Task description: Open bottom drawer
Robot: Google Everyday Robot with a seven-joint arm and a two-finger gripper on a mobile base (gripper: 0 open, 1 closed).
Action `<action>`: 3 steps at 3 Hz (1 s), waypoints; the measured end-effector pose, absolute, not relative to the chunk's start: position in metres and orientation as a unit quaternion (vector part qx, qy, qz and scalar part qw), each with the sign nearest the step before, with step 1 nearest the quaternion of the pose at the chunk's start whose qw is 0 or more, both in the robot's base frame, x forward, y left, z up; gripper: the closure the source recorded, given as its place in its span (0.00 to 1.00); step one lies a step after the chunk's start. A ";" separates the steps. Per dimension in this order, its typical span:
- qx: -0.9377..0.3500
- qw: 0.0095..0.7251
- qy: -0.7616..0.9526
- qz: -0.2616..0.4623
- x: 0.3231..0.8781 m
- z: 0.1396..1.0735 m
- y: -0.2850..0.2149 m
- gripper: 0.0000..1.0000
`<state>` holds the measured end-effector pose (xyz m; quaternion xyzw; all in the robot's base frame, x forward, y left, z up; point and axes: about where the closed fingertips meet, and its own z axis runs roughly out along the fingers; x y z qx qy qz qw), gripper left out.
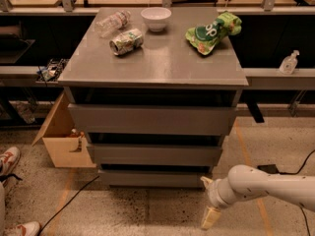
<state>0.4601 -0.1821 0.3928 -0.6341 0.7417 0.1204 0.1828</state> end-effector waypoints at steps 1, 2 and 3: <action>-0.628 0.192 0.746 0.109 0.472 0.345 -0.190 0.00; -0.598 0.219 0.764 0.103 0.494 0.293 -0.192 0.00; -0.598 0.219 0.764 0.102 0.494 0.294 -0.193 0.00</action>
Offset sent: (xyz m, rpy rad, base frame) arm 0.0686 -0.0237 -0.1452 0.0558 -0.1265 -0.1991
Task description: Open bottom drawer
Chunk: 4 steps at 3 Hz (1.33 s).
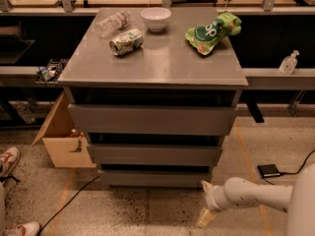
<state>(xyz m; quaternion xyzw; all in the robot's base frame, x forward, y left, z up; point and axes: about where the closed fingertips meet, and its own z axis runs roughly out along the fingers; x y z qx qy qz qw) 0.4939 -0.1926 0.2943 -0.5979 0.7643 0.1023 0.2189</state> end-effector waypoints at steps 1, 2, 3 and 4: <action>-0.606 0.220 0.758 0.104 0.499 0.283 -0.186 0.00; -0.618 0.220 0.748 0.102 0.513 0.258 -0.177 0.00; -0.630 0.227 0.736 0.096 0.529 0.237 -0.164 0.00; -0.637 0.237 0.727 0.092 0.544 0.223 -0.155 0.00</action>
Offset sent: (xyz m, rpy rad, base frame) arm 0.0421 0.0270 -0.0724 -0.0157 -0.0334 0.0903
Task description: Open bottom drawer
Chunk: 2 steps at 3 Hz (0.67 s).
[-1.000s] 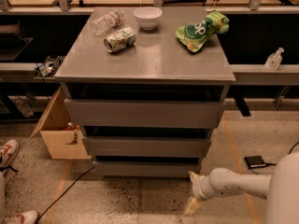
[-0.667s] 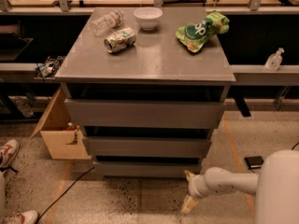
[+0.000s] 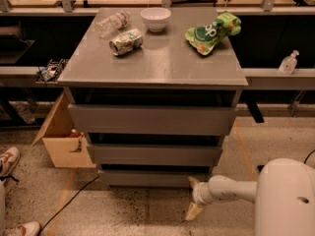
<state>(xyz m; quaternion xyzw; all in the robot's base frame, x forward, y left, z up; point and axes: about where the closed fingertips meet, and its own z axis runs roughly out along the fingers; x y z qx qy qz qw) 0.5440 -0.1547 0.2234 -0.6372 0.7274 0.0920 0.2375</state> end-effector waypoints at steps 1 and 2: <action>-0.641 0.253 0.720 0.086 0.559 0.219 -0.147 0.00; -0.644 0.267 0.712 0.079 0.576 0.214 -0.140 0.00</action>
Offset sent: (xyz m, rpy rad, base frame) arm 0.0550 0.0206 -0.0110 0.0240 -0.1113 0.0250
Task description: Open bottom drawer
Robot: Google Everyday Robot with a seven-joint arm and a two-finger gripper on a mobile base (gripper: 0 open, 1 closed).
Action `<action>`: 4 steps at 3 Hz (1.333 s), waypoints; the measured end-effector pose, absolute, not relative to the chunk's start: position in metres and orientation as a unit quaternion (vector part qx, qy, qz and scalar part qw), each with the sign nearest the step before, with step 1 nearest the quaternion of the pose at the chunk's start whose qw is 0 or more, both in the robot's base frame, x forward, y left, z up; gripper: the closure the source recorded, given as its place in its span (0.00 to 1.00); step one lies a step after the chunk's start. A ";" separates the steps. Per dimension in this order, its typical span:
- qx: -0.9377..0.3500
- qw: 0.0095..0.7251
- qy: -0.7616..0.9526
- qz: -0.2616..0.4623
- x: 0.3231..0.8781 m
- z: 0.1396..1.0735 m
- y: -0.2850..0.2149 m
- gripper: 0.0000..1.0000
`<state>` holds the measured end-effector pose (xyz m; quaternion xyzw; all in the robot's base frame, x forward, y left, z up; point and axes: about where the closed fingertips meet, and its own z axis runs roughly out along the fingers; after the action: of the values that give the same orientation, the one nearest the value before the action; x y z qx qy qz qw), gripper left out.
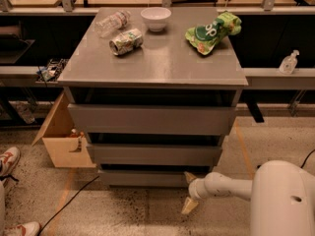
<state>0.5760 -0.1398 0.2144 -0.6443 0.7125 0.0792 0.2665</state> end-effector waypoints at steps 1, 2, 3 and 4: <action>-0.648 0.272 0.707 0.077 0.592 0.207 -0.133 0.00; -0.652 0.271 0.704 0.075 0.607 0.195 -0.125 0.00; -0.656 0.268 0.701 0.079 0.621 0.183 -0.114 0.00; -0.663 0.261 0.697 0.087 0.630 0.171 -0.101 0.18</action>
Offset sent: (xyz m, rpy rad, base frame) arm 0.0544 0.0217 -0.0313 -0.0136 -0.0258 0.0275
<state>0.6304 -0.1013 0.1707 -0.6626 0.6967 0.0868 0.2609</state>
